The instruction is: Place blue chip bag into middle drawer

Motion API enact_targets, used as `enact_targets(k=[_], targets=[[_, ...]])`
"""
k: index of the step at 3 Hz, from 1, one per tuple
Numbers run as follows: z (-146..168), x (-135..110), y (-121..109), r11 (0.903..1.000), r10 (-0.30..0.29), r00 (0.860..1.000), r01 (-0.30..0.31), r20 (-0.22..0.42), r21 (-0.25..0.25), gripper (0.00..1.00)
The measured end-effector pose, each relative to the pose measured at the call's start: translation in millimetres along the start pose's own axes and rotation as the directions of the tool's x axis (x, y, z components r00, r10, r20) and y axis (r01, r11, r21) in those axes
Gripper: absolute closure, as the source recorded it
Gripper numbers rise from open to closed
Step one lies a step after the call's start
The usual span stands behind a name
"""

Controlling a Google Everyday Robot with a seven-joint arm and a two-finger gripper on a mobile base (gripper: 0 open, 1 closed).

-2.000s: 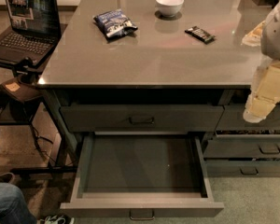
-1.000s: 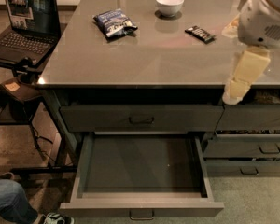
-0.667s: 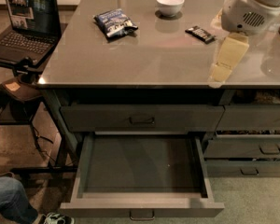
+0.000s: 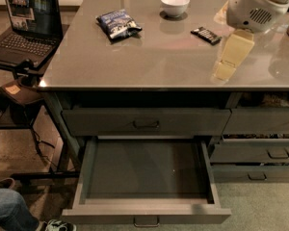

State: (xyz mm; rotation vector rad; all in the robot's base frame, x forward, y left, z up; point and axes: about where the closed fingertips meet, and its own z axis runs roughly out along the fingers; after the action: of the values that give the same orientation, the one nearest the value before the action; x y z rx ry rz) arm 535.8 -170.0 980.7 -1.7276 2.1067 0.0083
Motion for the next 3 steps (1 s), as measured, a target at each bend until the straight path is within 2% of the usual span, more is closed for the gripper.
enact_targets(k=[1,2,3], targets=[[24.9,-52.7,-15.4,0.9867,-0.143,0.987,0.149,0.077,-0.066,0.00],[54.9,-137.9,-35.7,0.9442,-0.283,0.944,0.305,0.169,-0.125,0.00],[88.0,-220.9,-50.2,0.9078,-0.344,0.903,0.390,0.256,-0.155,0.00]])
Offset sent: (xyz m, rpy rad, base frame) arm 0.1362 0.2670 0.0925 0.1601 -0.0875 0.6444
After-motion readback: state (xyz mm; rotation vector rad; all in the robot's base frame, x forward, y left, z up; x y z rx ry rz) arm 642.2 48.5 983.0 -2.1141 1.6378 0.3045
